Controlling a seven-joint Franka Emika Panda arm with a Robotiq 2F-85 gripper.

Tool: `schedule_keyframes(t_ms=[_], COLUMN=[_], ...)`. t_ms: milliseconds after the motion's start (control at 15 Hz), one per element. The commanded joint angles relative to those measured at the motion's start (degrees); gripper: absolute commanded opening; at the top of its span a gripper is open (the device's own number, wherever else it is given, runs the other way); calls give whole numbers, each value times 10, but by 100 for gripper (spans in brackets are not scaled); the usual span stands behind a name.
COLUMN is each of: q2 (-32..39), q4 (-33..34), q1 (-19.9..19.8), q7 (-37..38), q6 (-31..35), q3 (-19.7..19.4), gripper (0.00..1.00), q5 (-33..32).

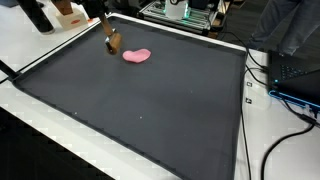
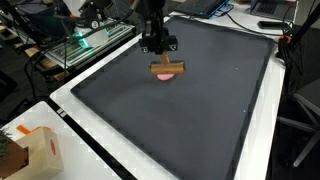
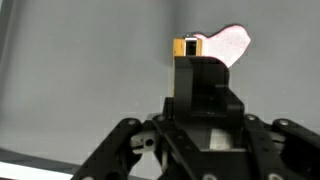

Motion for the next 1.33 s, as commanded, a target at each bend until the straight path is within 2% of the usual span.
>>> schedule_keyframes(t_ms=[0,467,533,667,1067,1133,1267], q2=[-58,-114,-81,-91,-95,-95,-107], q4=[-48,-104,-67,-79,-85,-85,-101], q1=[24,81,74,86,86,86,93], q7=[54,221,182,209,212,212,247], q6=[7,34,13,19,22,22,28], q3=[8,44,32,41,39,39,50], gripper=[24,24,49,49,49,24,24], q5=[-38,-111,-88,-97,-99,-99,-127])
